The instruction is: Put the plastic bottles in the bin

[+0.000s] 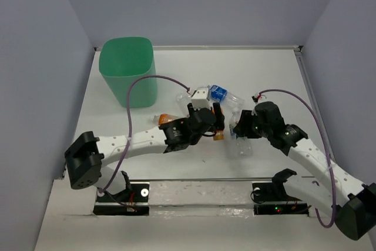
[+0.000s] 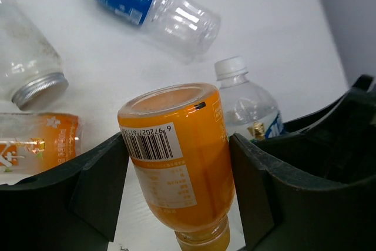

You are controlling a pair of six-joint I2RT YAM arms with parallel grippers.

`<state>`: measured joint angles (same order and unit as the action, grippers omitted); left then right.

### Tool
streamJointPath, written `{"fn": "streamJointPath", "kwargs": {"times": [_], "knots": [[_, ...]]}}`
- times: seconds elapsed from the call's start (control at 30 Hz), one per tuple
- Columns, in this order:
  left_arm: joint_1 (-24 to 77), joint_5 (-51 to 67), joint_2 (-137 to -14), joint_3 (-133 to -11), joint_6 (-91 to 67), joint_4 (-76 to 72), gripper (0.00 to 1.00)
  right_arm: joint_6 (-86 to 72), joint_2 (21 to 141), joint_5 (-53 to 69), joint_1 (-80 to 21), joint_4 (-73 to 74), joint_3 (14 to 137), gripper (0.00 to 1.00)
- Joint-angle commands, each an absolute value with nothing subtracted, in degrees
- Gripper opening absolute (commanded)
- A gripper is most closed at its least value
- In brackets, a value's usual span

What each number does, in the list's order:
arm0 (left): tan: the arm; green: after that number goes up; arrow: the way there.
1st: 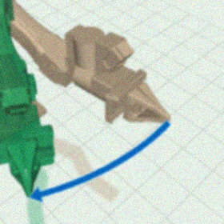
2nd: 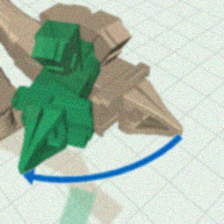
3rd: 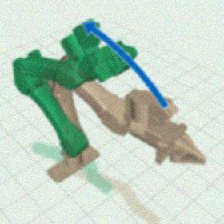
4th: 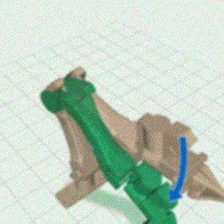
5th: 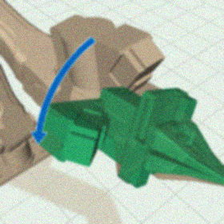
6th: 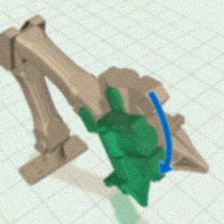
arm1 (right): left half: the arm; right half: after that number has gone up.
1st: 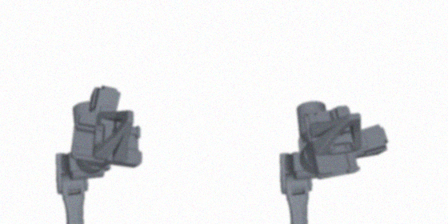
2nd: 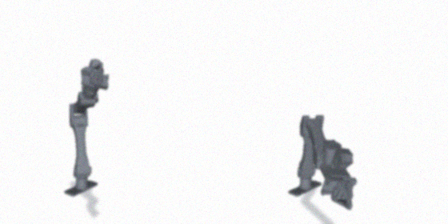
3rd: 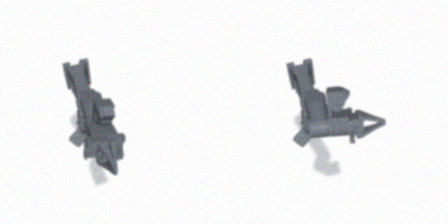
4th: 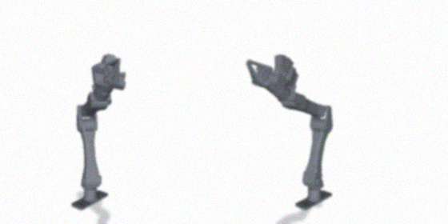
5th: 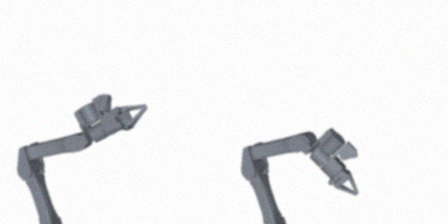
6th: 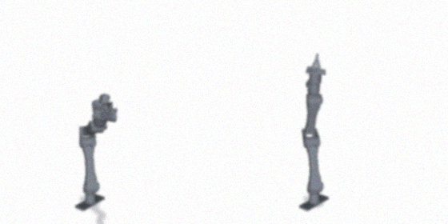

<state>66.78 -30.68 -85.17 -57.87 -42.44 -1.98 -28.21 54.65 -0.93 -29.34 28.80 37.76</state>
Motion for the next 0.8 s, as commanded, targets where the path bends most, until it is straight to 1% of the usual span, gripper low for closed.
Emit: {"fn": "streamJointPath", "kwargs": {"times": [0.0,0.1,0.13,0.17,0.2,0.27,0.3,0.37,0.4,0.47,0.5,0.63,0.73,0.77], "knots": [[65.22,-33.75,-74.65,-61.07,-36.14,-6.42,0.49,-29.09,47.92,0.78,-29.79,31.29,40.87,0.29],[59.08,-32.87,-71.11,-64.15,-32.62,-5.89,0.49,-29.97,45.09,3.07,-30.32,30.68,41.39,0.29],[56.71,-32.18,-69.19,-67.03,-31.39,-4.15,0.47,-30.32,44.83,4.47,-30.32,30.15,41.66,0.29],[51.56,-31.30,-68.13,-68.63,-30.77,-3.43,0.47,-30.41,44.56,5.00,-30.32,29.89,42.27,0.29],[49.24,-31.03,-66.38,-71.51,-29.89,-2.82,0.47,-30.41,44.30,6.23,-30.32,29.45,42.62,0.29],[45.37,-33.91,-65.22,-74.69,-27.08,-1.68,0.47,-30.76,44.47,7.20,-30.32,28.13,43.41,0.29],[41.18,-34.19,-64.87,-76.27,-26.29,-1.23,0.48,-30.94,44.56,7.64,-30.32,27.60,44.03,0.29],[37.37,-35.06,-64.34,-80.50,-23.22,-0.44,0.48,-31.29,45.09,9.40,-30.85,25.41,44.38,0.29],[33.79,-37.07,-64.86,-82.51,-22.25,-0.53,0.50,-31.81,45.96,10.71,-31.37,23.83,44.73,0.29],[29.20,-37.44,-66.00,-84.10,-20.66,-0.44,0.50,-32.08,47.01,11.77,-32.68,22.25,45.44,0.29],[24.13,-36.22,-67.48,-85.24,-20.31,-0.61,0.50,-32.17,47.72,12.04,-33.30,21.45,46.48,0.29],[16.55,-37.00,-73.45,-87.44,-17.84,-1.76,0.51,-31.73,51.85,9.68,-37.78,18.82,51.66,0.29],[13.81,-37.88,-77.07,-87.54,-16.62,-2.98,0.52,-31.38,55.01,8.09,-41.12,15.92,56.31,0.28],[13.54,-38.58,-77.43,-87.10,-16.35,-3.34,0.54,-31.12,57.37,7.74,-41.74,15.30,57.82,0.28]]}}
